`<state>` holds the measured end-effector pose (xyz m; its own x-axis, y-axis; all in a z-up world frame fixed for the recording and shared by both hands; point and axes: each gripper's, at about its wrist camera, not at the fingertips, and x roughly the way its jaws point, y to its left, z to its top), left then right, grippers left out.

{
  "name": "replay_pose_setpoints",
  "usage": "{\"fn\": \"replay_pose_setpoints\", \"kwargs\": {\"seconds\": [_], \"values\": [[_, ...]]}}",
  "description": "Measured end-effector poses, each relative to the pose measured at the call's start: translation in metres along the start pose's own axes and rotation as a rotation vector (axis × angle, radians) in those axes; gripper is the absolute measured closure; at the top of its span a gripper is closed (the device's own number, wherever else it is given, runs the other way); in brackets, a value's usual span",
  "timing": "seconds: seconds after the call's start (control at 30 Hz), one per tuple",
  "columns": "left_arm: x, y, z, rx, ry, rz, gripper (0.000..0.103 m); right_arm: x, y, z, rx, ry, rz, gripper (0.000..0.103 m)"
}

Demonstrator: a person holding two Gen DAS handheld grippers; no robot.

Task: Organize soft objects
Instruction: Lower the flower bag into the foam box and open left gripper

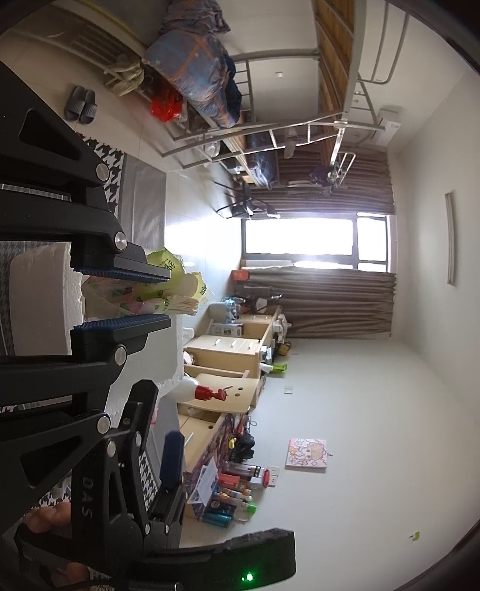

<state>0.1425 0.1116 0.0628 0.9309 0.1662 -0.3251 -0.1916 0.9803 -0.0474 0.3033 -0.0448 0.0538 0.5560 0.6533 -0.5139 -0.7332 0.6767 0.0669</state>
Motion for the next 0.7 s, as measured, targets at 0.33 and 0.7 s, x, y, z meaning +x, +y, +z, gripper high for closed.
{"fn": "replay_pose_setpoints", "kwargs": {"seconds": [0.33, 0.7], "values": [[0.007, -0.005, 0.000, 0.008, 0.014, -0.018, 0.084, -0.012, -0.003, -0.002, -0.023, -0.038, -0.035, 0.012], [0.018, -0.015, -0.003, 0.019, 0.042, -0.057, 0.084, -0.022, -0.021, -0.010, 0.017, -0.048, -0.058, 0.012]]}}
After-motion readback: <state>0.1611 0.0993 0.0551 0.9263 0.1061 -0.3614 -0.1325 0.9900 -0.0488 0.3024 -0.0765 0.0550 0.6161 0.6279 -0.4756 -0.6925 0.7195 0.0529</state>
